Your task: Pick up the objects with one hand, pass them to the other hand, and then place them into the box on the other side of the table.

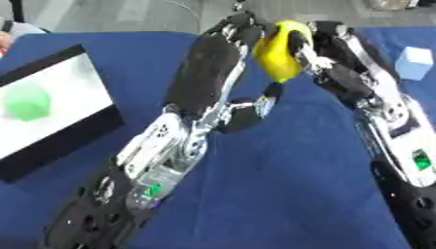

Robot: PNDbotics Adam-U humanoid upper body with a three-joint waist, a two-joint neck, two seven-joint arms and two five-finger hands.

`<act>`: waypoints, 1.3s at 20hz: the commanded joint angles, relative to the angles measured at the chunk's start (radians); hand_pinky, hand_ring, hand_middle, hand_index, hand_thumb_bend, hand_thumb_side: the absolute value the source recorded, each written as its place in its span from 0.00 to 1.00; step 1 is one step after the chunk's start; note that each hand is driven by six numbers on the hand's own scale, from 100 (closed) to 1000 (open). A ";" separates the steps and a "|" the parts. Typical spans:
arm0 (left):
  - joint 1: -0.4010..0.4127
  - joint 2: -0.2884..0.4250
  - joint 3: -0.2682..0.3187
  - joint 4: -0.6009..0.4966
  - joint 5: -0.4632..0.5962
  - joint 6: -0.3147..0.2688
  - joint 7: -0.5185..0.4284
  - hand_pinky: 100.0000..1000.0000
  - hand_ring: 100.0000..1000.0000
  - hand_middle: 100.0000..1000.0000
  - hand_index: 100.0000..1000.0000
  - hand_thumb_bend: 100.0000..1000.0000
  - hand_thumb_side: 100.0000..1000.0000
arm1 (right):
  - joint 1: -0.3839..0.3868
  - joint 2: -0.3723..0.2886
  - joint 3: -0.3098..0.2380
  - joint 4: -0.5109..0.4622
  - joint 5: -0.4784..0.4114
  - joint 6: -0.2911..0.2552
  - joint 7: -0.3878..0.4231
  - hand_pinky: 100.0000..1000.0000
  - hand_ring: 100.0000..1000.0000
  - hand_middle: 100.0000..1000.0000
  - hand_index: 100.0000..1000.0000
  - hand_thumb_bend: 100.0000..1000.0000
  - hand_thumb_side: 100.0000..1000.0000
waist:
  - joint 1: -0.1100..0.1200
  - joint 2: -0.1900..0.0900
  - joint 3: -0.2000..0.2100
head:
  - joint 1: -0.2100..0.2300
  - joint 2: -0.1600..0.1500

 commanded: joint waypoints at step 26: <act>-0.018 -0.024 0.071 -0.082 0.182 0.029 0.424 0.45 0.37 0.03 0.18 0.00 0.00 | 0.001 0.005 -0.052 -0.057 0.011 -0.045 0.145 0.63 0.58 0.59 0.78 0.00 0.69 | -0.016 0.001 -0.008 | -0.009 -0.002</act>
